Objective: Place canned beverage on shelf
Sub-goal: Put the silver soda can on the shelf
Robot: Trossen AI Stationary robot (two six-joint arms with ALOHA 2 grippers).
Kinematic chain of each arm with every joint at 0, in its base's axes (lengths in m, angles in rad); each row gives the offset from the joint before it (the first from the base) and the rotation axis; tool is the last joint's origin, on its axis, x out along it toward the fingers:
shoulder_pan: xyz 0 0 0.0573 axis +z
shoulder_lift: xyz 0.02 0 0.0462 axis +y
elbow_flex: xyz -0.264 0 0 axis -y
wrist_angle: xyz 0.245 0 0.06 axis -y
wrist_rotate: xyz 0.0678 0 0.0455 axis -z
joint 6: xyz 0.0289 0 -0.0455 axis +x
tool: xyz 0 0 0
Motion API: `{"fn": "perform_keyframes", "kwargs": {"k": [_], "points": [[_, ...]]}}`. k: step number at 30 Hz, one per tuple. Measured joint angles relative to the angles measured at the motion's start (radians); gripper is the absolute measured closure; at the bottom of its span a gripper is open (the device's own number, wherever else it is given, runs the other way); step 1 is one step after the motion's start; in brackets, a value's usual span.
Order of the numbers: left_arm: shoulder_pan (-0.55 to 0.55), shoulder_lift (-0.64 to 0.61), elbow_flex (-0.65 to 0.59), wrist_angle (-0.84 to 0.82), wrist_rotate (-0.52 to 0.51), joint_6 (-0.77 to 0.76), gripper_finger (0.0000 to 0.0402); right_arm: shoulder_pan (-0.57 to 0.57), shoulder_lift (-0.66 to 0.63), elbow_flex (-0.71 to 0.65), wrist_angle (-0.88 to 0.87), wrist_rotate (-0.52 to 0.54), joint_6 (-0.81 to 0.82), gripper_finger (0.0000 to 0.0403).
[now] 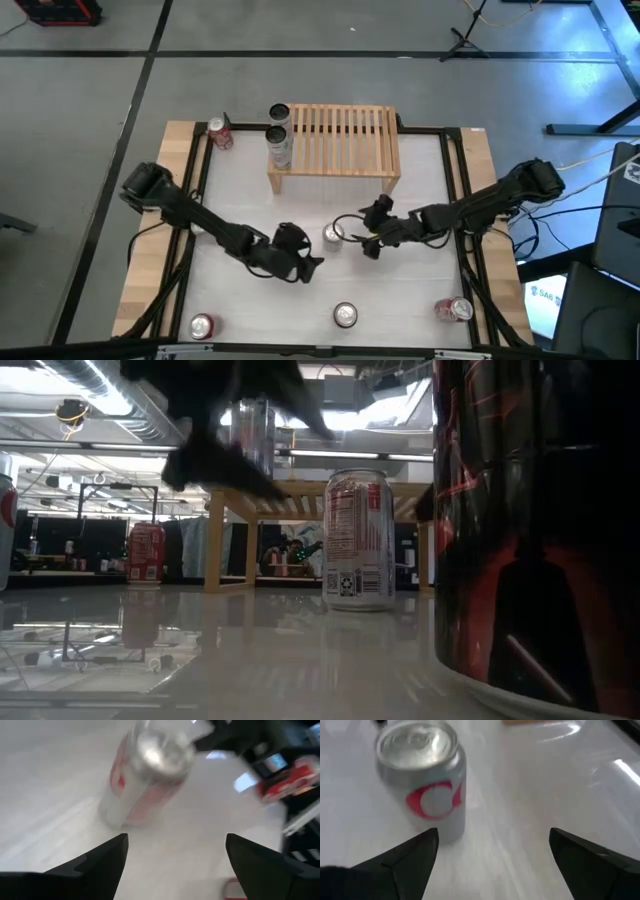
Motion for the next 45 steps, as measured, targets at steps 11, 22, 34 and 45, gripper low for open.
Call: {"fn": "perform_keyframes", "kwargs": {"k": [11,22,34,45], "points": [[0.066,0.104,0.0,0.002,-0.006,-0.128,0.0072,0.0,0.136,0.001,0.169,0.169,0.027,0.0036],[0.113,0.103,0.0,-0.198,0.057,-0.267,0.0072,0.057,0.153,0.015,0.219,0.073,0.077,0.0036],[0.061,-0.016,0.001,-0.247,0.135,-0.141,0.0072,0.112,0.148,0.166,-0.098,0.115,0.023,0.0036],[-0.009,0.084,0.001,-0.053,-0.032,-0.093,0.0072,0.01,0.198,0.175,-0.086,0.242,0.02,0.0036]]}}
